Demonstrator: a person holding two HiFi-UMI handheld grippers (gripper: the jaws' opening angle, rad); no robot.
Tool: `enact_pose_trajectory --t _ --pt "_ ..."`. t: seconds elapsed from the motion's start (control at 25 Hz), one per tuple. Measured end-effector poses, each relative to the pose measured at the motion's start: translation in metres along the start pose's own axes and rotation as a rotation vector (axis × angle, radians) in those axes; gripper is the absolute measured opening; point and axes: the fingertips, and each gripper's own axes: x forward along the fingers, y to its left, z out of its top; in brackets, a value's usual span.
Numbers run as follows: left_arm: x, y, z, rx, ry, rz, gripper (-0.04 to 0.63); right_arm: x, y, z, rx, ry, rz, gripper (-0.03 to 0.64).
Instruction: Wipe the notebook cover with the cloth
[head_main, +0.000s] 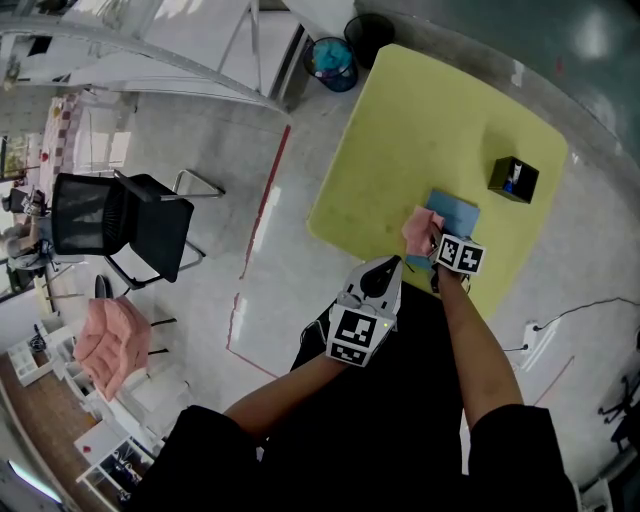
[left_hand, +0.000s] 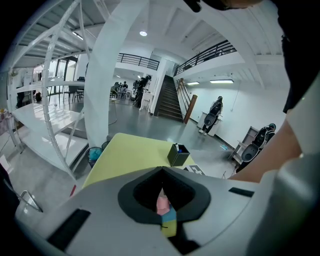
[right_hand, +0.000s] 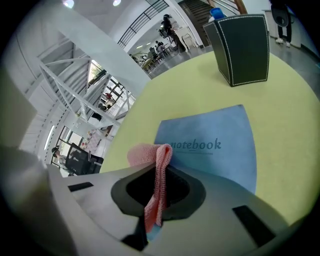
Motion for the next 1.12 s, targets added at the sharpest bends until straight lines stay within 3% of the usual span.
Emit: enact_pose_trajectory --t 1.12 --pt "0.010 -0.023 -0.009 0.013 0.022 -0.030 0.003 -0.022 -0.030 -0.005 0.037 -0.012 -0.014 0.035"
